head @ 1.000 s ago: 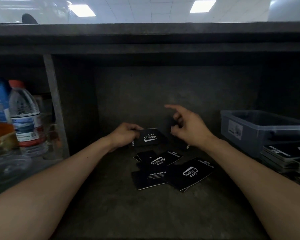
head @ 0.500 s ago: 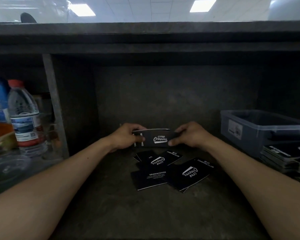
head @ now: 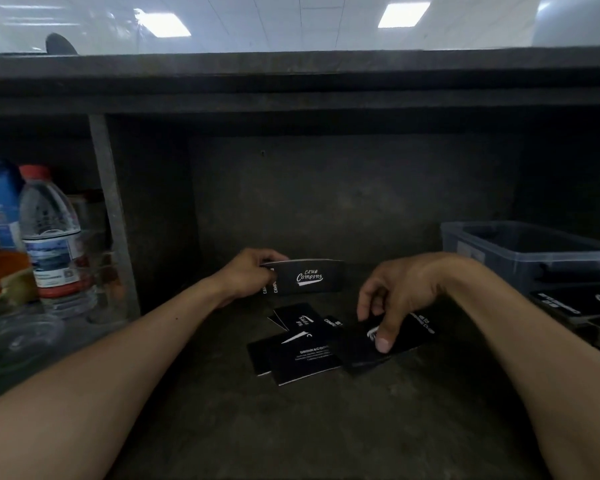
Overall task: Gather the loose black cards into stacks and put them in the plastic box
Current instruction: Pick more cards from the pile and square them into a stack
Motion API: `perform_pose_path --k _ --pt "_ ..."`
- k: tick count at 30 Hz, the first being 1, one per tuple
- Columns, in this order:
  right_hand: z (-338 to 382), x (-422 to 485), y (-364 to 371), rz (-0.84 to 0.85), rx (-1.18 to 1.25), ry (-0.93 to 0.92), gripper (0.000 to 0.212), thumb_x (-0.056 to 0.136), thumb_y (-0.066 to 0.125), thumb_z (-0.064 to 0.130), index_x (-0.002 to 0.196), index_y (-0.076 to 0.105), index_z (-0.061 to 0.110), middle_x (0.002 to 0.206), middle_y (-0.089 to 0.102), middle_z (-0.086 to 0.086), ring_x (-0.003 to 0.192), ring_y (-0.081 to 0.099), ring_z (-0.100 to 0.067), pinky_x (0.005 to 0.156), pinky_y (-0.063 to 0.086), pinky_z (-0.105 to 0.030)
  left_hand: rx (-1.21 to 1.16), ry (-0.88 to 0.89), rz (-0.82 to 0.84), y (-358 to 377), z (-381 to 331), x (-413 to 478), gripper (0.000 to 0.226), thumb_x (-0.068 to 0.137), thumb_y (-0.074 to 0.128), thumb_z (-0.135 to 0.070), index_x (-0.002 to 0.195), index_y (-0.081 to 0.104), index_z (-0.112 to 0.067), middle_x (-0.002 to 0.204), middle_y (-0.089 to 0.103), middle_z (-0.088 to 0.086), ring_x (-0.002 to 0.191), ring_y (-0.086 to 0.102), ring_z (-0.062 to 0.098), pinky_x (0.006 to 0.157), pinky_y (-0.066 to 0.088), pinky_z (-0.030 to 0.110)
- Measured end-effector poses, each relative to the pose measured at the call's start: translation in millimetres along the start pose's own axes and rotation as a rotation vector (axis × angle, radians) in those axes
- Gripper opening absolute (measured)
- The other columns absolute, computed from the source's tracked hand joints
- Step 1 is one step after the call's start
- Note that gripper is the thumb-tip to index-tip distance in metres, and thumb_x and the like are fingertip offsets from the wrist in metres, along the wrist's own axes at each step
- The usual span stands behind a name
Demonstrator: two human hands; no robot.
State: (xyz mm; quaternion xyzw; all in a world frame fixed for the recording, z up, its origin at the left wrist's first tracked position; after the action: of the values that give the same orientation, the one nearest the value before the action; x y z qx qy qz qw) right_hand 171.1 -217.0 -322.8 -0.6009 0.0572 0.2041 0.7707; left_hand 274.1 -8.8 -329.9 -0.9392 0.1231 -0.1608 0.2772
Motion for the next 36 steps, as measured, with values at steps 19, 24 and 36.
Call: perform_pose_path --k 19,24,36 --pt "-27.2 29.0 -26.0 -0.248 1.075 -0.216 0.067 0.079 0.07 -0.011 0.126 0.06 0.036 0.124 0.062 -0.005 0.087 0.066 -0.02 0.061 0.057 -0.029 -0.085 0.02 0.031 6.0 2.4 6.1 0.041 0.086 0.051 0.013 0.106 0.071 -0.015 0.095 0.074 0.003 0.081 0.069 0.008 0.071 0.056 0.016" --pt "-44.4 42.4 -29.3 -0.472 1.198 -0.151 0.032 0.078 0.078 0.001 0.102 0.067 0.019 0.115 0.066 -0.008 0.099 0.068 -0.023 0.063 0.059 -0.031 -0.066 0.025 0.023 4.9 1.6 5.1 0.04 0.088 0.053 0.008 0.095 0.073 -0.026 0.095 0.075 -0.003 0.086 0.069 0.008 0.07 0.054 0.013" --pt "-2.9 21.0 -49.6 -0.753 0.538 -0.233 0.046 0.054 0.097 0.027 0.087 0.066 0.021 0.085 0.069 0.0 0.077 0.066 -0.013 0.068 0.055 -0.022 0.011 0.011 0.0 1.2 8.3 7.9 0.033 0.09 0.062 0.0 0.115 0.07 -0.02 0.11 0.072 0.004 0.099 0.069 0.015 0.09 0.057 0.033"
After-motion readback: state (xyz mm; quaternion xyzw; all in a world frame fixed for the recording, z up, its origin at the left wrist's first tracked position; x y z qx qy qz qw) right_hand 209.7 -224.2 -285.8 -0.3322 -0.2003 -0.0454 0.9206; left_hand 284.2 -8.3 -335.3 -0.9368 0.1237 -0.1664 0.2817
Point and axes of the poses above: each hand's wrist, its own x-axis towards the middle knuckle, its own y-axis out of the palm, z = x × y, the point moved 8 cm from there along x, towards the middle knuckle
